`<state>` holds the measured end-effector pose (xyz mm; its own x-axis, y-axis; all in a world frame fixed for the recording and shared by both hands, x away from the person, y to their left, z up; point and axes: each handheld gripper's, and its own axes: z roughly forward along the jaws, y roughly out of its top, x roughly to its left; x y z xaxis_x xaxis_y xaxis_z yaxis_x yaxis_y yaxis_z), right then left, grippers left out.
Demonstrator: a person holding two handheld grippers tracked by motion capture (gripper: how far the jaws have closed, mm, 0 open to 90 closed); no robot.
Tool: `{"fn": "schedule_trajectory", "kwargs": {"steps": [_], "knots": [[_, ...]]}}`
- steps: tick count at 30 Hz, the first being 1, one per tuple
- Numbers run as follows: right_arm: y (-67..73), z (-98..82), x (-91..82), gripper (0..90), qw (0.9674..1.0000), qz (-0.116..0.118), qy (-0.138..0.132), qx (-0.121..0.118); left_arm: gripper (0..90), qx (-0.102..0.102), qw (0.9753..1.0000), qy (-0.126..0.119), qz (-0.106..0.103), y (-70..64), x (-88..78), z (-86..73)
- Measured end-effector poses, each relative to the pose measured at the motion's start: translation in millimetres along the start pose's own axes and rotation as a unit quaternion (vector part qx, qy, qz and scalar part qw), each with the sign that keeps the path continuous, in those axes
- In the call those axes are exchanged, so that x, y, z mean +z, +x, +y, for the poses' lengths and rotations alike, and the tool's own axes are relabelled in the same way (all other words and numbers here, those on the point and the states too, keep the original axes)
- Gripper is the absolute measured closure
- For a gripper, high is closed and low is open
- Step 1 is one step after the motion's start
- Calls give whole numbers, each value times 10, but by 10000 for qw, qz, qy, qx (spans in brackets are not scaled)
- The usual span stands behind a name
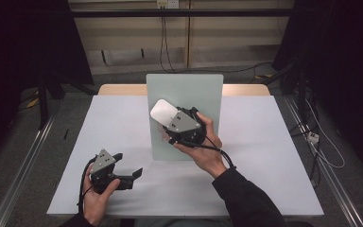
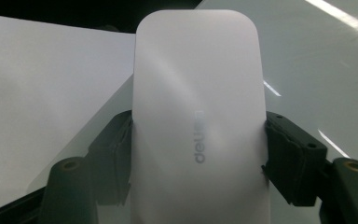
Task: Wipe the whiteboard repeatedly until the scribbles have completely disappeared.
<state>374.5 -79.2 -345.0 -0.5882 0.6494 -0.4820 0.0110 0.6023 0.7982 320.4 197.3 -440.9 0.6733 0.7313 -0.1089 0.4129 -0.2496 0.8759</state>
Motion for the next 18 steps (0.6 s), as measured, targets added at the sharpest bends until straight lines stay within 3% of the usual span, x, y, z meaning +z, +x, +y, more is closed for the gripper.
{"fn": "schedule_trajectory", "kwargs": {"steps": [13,16,18], "knots": [[-410,62,-207,318,9974,-672,-170,221,51,-17,10000,-13,-5,1,-2,1],[-417,62,-193,318,9965,-767,-198,261,52,-20,10000,-22,-2,0,-3,2],[-368,67,-167,318,9973,-686,-174,210,52,-19,10000,-15,-3,1,-3,0]]}}
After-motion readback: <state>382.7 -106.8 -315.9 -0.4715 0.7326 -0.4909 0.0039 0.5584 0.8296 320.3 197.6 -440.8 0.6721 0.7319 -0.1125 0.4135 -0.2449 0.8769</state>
